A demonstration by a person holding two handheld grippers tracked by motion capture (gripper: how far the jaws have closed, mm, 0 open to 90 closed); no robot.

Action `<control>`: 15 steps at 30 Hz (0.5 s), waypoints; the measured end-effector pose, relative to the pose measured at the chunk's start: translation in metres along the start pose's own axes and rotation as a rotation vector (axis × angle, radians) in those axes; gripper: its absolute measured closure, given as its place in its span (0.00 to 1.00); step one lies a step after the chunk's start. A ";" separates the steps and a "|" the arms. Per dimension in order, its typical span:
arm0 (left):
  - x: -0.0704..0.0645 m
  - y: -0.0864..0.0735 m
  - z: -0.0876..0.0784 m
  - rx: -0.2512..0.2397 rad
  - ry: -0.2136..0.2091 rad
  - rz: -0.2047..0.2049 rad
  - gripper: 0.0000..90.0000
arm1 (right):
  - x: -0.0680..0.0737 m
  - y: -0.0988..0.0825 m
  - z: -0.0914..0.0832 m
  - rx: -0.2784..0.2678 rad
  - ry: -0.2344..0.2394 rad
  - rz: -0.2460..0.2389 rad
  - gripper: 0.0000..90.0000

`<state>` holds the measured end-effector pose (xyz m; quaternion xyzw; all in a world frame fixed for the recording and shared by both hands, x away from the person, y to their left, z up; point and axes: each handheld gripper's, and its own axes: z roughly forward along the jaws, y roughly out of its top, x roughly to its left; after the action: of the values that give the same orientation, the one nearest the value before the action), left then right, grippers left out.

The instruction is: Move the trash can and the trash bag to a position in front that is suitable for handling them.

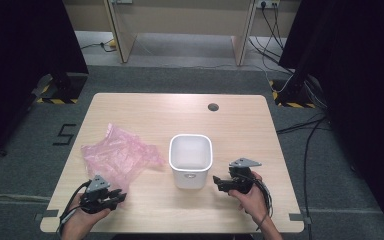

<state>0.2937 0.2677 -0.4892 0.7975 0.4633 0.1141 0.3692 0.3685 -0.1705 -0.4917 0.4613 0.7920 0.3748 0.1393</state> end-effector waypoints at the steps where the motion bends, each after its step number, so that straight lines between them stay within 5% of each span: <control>1: 0.000 0.002 0.003 0.001 -0.007 0.001 0.83 | 0.000 0.000 0.000 -0.001 -0.001 0.000 0.28; 11: -0.003 0.063 0.042 -0.068 -0.024 0.030 0.84 | -0.003 0.000 -0.001 -0.004 -0.002 0.007 0.28; 15: -0.003 0.089 0.061 -0.113 -0.035 0.001 0.77 | -0.004 0.000 -0.001 -0.008 0.001 0.007 0.28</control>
<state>0.3819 0.2093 -0.4699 0.7776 0.4491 0.1262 0.4216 0.3703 -0.1743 -0.4912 0.4635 0.7889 0.3785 0.1395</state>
